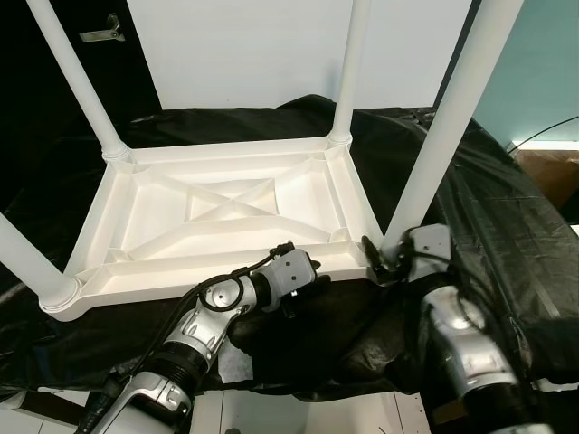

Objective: Building children table

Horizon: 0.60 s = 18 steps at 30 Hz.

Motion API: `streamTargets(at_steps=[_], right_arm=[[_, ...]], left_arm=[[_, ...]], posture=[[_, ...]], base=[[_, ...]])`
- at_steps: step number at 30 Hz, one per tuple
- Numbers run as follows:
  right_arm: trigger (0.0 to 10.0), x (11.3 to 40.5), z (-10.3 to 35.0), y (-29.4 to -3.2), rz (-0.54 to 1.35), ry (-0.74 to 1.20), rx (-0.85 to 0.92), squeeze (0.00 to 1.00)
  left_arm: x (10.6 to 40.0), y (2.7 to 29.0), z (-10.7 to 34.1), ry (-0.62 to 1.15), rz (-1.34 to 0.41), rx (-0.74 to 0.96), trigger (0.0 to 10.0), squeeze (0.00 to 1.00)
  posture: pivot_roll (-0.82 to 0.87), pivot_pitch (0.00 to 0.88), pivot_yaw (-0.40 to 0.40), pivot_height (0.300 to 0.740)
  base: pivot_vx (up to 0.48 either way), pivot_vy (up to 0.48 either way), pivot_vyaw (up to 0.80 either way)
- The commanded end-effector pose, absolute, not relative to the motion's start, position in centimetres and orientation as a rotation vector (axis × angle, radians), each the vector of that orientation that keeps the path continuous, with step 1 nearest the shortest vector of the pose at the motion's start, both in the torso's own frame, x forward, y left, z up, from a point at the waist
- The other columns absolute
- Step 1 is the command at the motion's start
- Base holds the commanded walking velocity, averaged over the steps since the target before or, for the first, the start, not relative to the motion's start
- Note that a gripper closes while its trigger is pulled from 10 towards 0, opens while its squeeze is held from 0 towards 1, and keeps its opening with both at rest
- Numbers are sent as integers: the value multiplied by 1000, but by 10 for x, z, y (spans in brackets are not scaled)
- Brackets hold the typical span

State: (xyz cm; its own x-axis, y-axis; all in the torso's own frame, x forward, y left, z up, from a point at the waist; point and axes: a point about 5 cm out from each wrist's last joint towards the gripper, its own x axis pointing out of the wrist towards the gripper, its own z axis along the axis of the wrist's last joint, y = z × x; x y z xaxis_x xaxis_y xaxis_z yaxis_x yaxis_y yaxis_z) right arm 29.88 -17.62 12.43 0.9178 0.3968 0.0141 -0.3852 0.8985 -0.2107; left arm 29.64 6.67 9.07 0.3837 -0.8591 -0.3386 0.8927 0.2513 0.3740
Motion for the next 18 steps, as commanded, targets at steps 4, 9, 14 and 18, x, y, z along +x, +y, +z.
streamTargets(at_steps=[4,9,14,18], right_arm=[[10000,297,125,-175,627,6,-205,0],[6078,294,120,-177,807,98,-221,0],[0,293,118,-181,860,139,-237,0],[0,295,119,-185,882,161,-241,0]], left_arm=[[276,74,49,284,-1289,605,10000,0],[277,76,49,284,-1280,608,10000,0],[277,78,48,286,-1275,609,10000,0],[277,79,48,287,-1273,610,10000,0]], posture=[[-8,27,-32,740],[6,23,-37,740],[10,21,-38,740],[9,20,-39,740]], base=[[0,0,0],[0,0,0],[0,0,0],[0,0,0]])
